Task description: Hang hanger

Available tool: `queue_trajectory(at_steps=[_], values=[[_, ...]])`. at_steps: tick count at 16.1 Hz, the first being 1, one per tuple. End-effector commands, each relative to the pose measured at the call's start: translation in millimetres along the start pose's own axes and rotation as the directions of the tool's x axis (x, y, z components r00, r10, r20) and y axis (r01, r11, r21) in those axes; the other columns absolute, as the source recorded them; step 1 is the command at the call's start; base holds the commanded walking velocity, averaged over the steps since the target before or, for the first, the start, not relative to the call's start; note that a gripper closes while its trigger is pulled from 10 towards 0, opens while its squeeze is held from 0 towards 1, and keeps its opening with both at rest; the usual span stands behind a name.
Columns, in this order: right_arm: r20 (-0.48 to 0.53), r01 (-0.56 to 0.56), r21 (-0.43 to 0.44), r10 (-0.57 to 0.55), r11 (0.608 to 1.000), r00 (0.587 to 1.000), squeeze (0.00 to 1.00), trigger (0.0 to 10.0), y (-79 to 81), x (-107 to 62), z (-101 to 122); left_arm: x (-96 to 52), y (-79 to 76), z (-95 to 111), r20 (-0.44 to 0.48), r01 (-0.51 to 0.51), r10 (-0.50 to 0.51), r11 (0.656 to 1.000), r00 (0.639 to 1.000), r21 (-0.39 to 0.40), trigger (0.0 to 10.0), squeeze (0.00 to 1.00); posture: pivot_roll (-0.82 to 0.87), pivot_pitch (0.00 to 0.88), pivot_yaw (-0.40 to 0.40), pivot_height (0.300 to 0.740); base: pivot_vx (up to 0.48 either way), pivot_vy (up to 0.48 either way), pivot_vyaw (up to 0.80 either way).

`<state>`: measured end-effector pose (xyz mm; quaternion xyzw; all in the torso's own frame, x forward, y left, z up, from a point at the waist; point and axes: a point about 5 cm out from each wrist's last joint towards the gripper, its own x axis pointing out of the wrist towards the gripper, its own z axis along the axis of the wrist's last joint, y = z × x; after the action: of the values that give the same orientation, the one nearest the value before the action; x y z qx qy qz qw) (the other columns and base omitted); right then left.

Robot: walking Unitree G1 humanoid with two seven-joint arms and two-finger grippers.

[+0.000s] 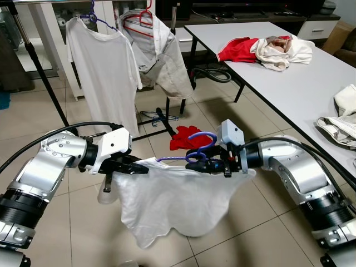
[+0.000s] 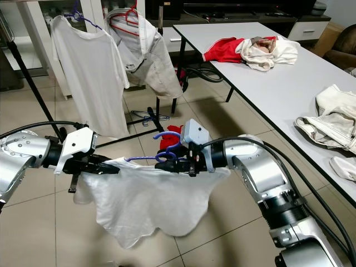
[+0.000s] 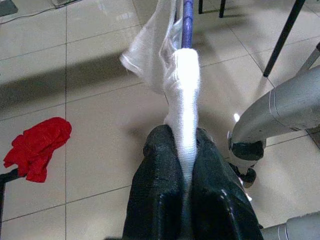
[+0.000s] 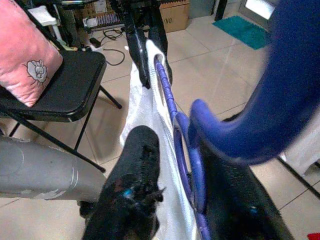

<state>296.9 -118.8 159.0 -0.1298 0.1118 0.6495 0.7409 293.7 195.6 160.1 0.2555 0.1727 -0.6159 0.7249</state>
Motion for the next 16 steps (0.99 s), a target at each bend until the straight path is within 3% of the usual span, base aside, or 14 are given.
queue_trajectory(at_steps=[1,6,8,9,11,12,16], values=[[-0.01,-0.013,-0.005,0.012,1.0,1.0,0.0,0.0,0.5,-0.9,2.4,-2.5,5.1,9.2,0.044,-0.034,0.033,0.999,0.998,0.018,0.0,0.0,-0.14,0.0,-0.044,0.74,0.0,0.0,0.0],[0.012,-0.007,0.014,0.007,1.0,1.0,0.0,0.0,1.8,1.5,3.5,-4.0,5.7,9.9,0.045,-0.045,0.044,0.999,0.998,0.027,0.0,0.0,-0.14,0.0,-0.043,0.74,0.0,0.0,0.0],[0.016,-0.026,0.022,0.026,0.999,1.0,0.0,0.0,4.3,3.6,2.3,-5.8,11.0,9.6,0.043,-0.111,0.109,0.993,0.993,0.031,0.0,0.0,-0.13,0.0,-0.05,0.74,0.0,0.0,0.0],[0.028,-0.05,0.03,0.049,0.998,0.998,0.0,0.0,6.5,4.1,4.2,-6.3,17.7,13.0,0.079,-0.174,0.173,0.985,0.982,0.001,10.0,0.0,-0.13,0.0,-0.046,0.74,0.0,0.0,0.0],[0.042,-0.046,0.028,0.045,0.999,0.998,0.0,0.0,8.3,1.5,5.4,-5.8,17.4,19.9,0.16,-0.143,0.137,0.989,0.977,0.026,10.0,0.0,-0.15,0.0,-0.03,0.74,0.0,0.0,0.0],[0.027,-0.023,0.034,0.023,0.999,0.999,0.0,0.0,9.2,-1.8,0.4,-4.2,17.1,19.8,0.184,-0.138,0.129,0.99,0.974,0.037,10.0,1.0,-0.15,0.0,-0.014,0.74,0.0,0.0,0.0],[0.012,0.02,0.084,-0.021,0.996,1.0,0.0,0.0,15.9,-12.1,-12.6,-5.6,17.6,20.5,0.229,-0.114,0.103,0.993,0.968,0.033,10.0,1.0,-0.14,0.0,-0.017,0.74,0.0,0.0,0.0]])
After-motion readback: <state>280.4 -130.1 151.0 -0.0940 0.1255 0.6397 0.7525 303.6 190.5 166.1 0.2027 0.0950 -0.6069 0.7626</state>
